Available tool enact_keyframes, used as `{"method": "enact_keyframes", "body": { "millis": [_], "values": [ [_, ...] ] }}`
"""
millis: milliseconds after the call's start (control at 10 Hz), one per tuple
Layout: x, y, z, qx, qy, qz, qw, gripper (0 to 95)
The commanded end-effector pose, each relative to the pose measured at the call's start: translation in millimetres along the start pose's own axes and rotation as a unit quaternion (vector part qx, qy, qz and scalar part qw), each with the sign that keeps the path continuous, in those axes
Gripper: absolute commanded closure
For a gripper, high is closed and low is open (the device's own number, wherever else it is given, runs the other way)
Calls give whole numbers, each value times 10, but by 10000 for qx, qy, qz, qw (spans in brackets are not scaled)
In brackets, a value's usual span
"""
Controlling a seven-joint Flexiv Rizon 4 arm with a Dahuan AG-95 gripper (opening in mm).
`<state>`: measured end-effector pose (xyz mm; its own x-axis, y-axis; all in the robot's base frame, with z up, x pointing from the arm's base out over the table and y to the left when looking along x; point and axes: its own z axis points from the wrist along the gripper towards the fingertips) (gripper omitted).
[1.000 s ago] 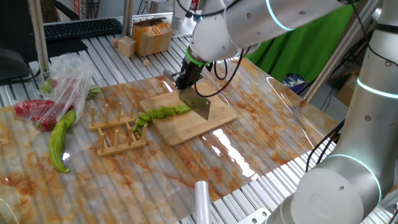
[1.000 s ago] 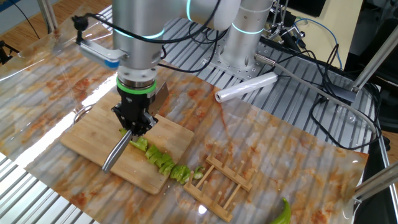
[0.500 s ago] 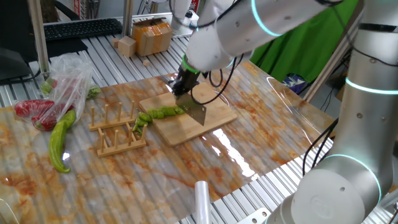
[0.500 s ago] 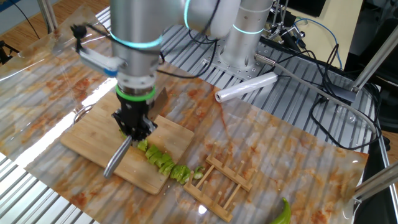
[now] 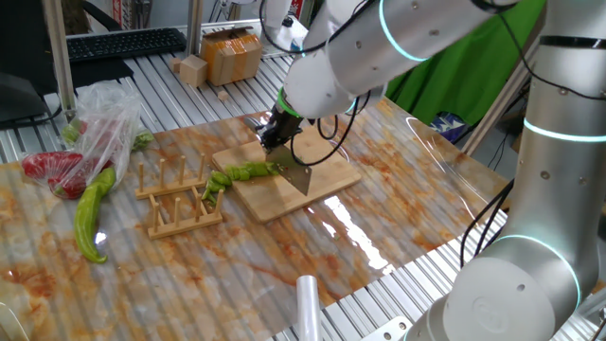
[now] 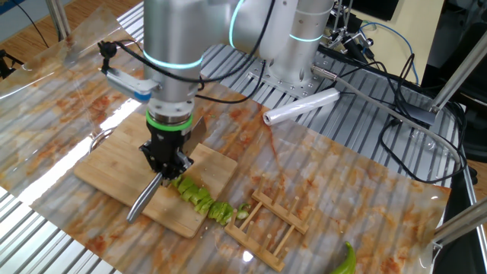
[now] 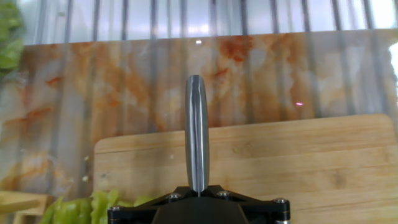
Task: Chop the chili peppers
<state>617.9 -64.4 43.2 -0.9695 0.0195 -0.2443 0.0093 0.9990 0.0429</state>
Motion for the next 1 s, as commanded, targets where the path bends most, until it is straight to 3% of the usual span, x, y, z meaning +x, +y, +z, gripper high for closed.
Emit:
{"method": "enact_keyframes", "body": {
  "millis": [100, 300, 400, 600, 1000],
  "values": [
    [19, 17, -57, -109, -82, 19, 9999, 950],
    [23, 13, -111, -87, -398, 13, 9992, 950],
    [23, 12, -118, -92, -411, 30, 9991, 950],
    [24, -3, -218, -119, -276, 30, 9995, 950],
    [30, 3, -397, -99, -309, 42, 9995, 950]
  ]
}}
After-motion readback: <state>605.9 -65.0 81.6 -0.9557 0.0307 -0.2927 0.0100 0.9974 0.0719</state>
